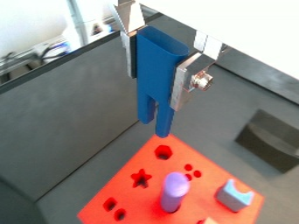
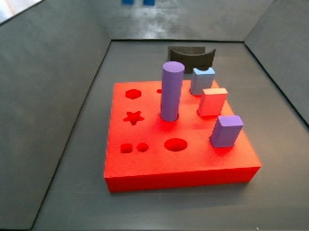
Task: Pick up the square-circle object. Move up. Place the square-circle object on the fixture. Regrasp the square-circle object. Rotate the square-circle object. Move to above the board. Insert the square-circle object.
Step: Insert the square-circle object.
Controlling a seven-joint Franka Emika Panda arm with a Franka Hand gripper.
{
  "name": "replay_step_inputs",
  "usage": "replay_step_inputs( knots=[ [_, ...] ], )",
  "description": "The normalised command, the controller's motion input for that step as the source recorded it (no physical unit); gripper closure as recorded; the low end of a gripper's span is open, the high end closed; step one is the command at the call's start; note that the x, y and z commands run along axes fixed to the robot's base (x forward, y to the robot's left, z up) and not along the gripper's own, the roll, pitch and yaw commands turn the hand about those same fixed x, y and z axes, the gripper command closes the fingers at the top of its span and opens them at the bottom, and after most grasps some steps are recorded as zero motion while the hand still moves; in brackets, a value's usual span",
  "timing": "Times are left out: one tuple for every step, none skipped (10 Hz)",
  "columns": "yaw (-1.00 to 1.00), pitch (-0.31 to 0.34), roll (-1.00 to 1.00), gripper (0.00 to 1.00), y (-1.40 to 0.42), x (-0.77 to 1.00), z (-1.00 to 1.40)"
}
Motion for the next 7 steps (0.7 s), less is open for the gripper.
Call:
replay_step_inputs(
  knots=[
    [0.28, -0.044, 0.14, 1.0, -0.6, -0.1, -0.61],
    [0.18, -0.057, 0.15, 1.0, -0.44, 0.0, -0.76],
    [0.18, -0.089, 0.18, 1.0, -0.35, -0.02, -0.91],
    [0.27, -0.113, 0.14, 1.0, -0.26, -0.11, -0.91],
    [0.26, -0.113, 0.18, 1.0, -0.25, -0.14, -0.89],
    [0.23, -0.107, 0.17, 1.0, -0.27, -0.11, -0.89],
    [0.21, -0.111, 0.15, 1.0, -0.26, -0.09, -0.91]
  ],
)
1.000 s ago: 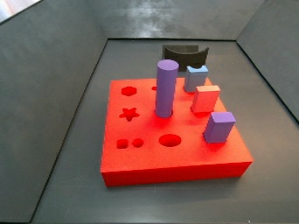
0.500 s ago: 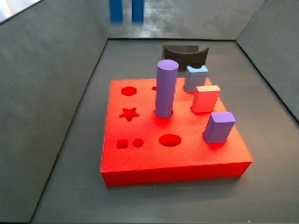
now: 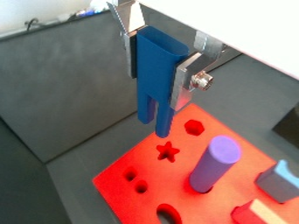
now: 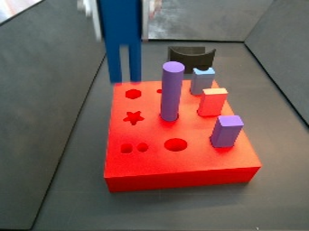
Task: Pick up the square-circle object. Move up. Place the square-circle object on the fixture. Regrasp the square-circle object. Rotate the square-circle object. Move to above the board. Insert the square-circle object.
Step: Insert the square-circle object.
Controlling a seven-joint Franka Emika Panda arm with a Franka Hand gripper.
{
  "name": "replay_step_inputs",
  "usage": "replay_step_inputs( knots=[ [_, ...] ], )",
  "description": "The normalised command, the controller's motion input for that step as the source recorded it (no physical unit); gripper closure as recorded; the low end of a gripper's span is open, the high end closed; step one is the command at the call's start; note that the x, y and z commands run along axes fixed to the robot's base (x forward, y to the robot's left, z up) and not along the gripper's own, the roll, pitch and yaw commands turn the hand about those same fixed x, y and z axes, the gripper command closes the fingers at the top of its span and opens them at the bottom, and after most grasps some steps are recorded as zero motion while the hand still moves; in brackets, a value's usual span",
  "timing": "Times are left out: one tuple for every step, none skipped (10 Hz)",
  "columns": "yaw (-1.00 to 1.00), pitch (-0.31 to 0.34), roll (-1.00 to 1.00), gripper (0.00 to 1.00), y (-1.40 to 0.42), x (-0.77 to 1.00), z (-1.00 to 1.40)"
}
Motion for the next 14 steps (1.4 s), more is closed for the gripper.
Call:
replay_step_inputs(
  knots=[
    [0.23, -0.14, 0.11, 1.0, -0.21, -0.15, -0.91],
    [0.25, -0.174, 0.09, 1.0, -0.2, -0.19, -0.86],
    [0.23, -0.194, 0.09, 1.0, -0.19, -0.16, -0.83],
    [0.09, -0.213, 0.03, 1.0, -0.11, -0.1, -0.82],
    [0.0, -0.223, 0.0, 1.0, -0.11, -0.03, -0.82],
    [0.0, -0.194, -0.02, 1.0, -0.03, 0.03, -0.87],
    [0.0, -0.127, 0.0, 1.0, -0.04, 0.17, -0.7],
    [0.0, -0.006, 0.07, 1.0, -0.11, 0.37, -0.47],
    [0.04, 0.0, 0.18, 1.0, -0.18, 0.24, -0.37],
    [0.08, -0.016, 0.21, 1.0, -0.33, 0.16, -0.4],
    [0.07, 0.0, 0.25, 1.0, -0.35, 0.22, -0.37],
    [0.07, 0.0, 0.23, 1.0, -0.16, 0.12, -0.33],
    [0.0, 0.0, 0.16, 1.0, 0.0, 0.0, -0.13],
    [0.0, 0.0, 0.09, 1.0, 0.0, -0.01, 0.0]
  ],
)
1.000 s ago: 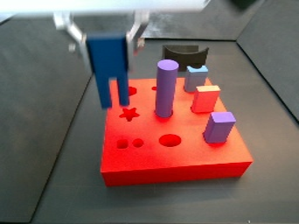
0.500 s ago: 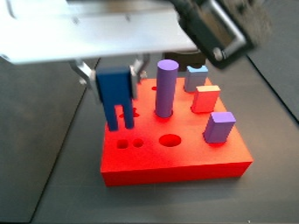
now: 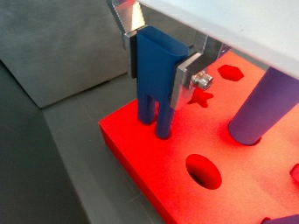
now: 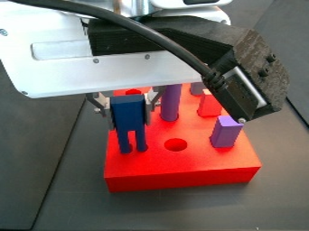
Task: Pick up the square-circle object. Move up. Place the square-circle object on the fixture. Regrasp the square-circle object. Rotate the square-circle object. Move to above the board. Insert the square-circle object.
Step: Insert the square-circle object.
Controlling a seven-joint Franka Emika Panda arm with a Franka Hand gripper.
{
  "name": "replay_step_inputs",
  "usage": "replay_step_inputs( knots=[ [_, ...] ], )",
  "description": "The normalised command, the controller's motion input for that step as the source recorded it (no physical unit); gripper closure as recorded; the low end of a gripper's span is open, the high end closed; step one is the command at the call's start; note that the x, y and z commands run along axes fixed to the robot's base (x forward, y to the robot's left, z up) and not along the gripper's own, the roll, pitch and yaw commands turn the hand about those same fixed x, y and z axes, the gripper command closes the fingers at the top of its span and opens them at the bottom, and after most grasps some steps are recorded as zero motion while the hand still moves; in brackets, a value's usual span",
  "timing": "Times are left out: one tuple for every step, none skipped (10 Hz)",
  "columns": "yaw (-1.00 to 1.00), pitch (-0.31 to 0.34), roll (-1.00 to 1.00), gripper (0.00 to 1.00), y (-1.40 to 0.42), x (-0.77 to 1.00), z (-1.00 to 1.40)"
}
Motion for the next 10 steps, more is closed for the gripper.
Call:
replay_step_inputs(
  knots=[
    [0.0, -0.004, 0.03, 1.0, 0.0, -0.03, -0.06],
    [-0.06, 0.0, 0.01, 1.0, 0.0, 0.03, -0.17],
    [-0.18, 0.0, 0.03, 1.0, 0.0, 0.14, -0.31],
    [-0.26, 0.019, 0.08, 1.0, 0.0, 0.18, -0.41],
    [-0.27, 0.019, 0.11, 1.0, 0.0, 0.11, -0.46],
    [-0.19, 0.0, 0.14, 1.0, 0.0, 0.0, -0.65],
    [0.0, -0.16, 0.07, 1.0, 0.0, -0.24, -0.97],
    [-0.03, -0.163, 0.0, 1.0, -0.04, -0.12, -0.77],
    [0.0, -0.056, -0.12, 1.0, 0.08, 0.0, -0.23],
    [0.0, 0.054, -0.03, 1.0, 0.03, 0.02, 0.0]
  ],
)
